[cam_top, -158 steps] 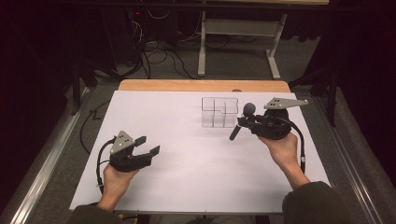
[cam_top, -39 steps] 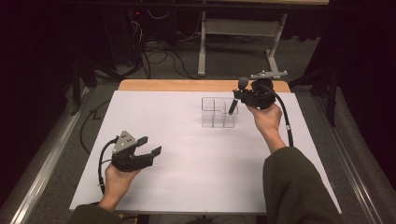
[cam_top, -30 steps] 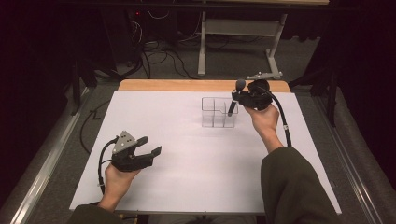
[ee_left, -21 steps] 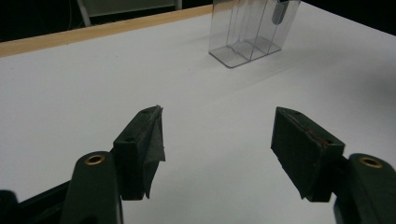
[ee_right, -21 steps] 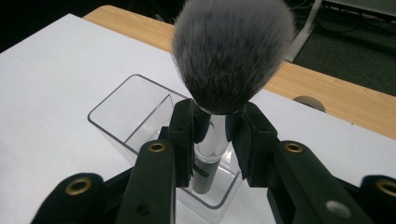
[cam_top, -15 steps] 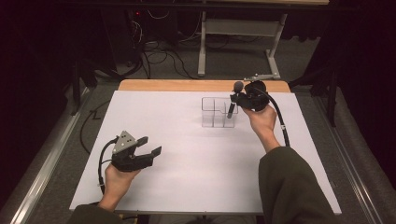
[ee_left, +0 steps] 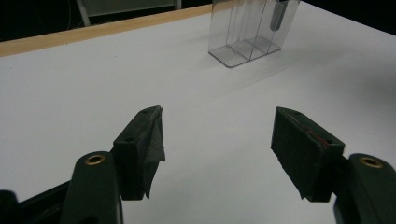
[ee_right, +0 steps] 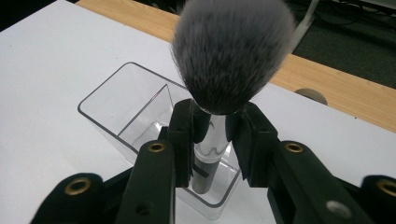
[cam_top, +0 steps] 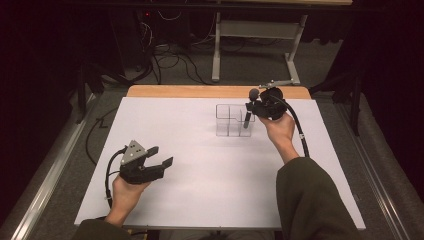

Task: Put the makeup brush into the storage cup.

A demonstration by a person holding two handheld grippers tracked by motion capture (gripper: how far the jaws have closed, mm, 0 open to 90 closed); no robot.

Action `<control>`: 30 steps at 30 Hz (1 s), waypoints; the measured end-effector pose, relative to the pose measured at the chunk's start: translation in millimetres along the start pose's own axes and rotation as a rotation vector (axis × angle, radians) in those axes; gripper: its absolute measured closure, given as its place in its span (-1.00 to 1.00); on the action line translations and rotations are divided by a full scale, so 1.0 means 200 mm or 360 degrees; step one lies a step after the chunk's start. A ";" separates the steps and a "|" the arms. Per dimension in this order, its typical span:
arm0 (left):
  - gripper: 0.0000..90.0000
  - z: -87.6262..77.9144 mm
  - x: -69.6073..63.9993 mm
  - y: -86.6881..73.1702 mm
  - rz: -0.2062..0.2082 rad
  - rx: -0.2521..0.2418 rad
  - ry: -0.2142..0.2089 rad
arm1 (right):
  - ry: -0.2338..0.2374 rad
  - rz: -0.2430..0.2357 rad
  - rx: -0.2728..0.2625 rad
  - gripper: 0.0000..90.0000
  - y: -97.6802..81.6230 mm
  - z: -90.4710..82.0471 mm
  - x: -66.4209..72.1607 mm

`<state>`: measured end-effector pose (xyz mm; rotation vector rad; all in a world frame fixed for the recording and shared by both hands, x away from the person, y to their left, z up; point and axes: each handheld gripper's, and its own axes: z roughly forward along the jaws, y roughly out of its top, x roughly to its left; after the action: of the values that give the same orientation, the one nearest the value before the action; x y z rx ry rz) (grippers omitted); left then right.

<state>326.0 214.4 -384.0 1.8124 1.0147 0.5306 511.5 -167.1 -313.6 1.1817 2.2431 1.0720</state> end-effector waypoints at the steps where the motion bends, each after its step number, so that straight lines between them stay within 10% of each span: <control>1: -0.24 0.00 0.00 0.00 0.0000 0.0000 0.0000 | 0.0000 0.0000 0.0000 0.59 0.00 0.00 0.00; 12: -0.24 0.00 0.00 0.00 0.0000 0.0002 0.0000 | -0.0013 -0.0010 0.0016 0.56 0.00 0.00 0.00; 20: -0.23 0.00 0.00 0.00 -0.0001 0.0004 0.0001 | -0.0006 0.0030 0.0114 -0.11 -0.02 0.03 -0.02; 30: -0.23 0.00 0.00 0.00 0.0005 0.0006 0.0003 | 0.0033 0.0036 0.0023 -0.25 -0.03 -0.04 -0.03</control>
<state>326.1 214.2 -384.1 1.8174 1.0148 0.5329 506.0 -177.9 -313.5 1.2097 2.2616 1.0833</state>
